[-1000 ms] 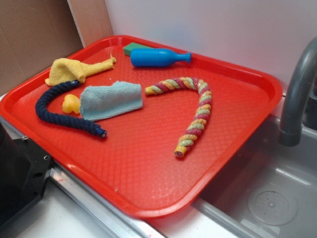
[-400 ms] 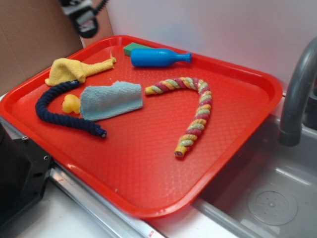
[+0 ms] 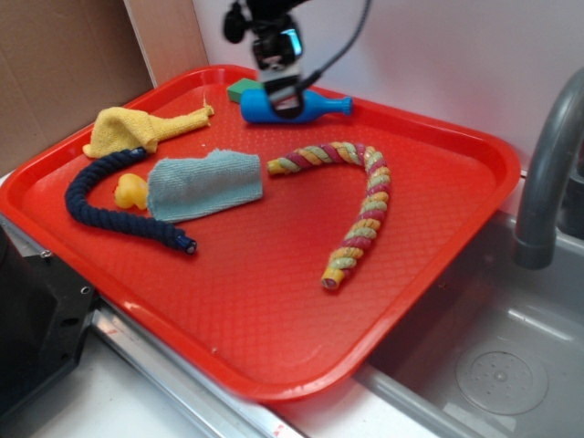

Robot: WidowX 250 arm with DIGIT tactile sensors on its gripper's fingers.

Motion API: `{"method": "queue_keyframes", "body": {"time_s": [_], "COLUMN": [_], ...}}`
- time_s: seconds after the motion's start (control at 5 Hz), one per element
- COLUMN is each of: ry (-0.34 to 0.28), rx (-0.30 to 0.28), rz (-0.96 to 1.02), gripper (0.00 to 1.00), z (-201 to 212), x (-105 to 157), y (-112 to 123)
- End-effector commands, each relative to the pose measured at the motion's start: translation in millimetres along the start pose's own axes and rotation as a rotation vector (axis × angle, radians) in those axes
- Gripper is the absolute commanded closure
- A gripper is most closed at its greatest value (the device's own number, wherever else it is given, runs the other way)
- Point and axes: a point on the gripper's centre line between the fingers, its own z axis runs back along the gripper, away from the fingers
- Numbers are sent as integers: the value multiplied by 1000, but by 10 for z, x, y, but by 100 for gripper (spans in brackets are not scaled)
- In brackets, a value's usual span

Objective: Grab the multicolored rope.

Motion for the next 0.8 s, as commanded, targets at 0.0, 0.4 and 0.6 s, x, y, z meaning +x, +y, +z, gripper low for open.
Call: {"method": "queue_keyframes", "body": {"time_s": [0.0,0.4,0.6], "ry": [-24,-16,25], "rx": [-13,63,34], "rz": [-4,-1,15], "gripper": [0,0,0], "z": [-335,-190,-297], "x": [240,-70,-49], "y": [97,-192,-173]}}
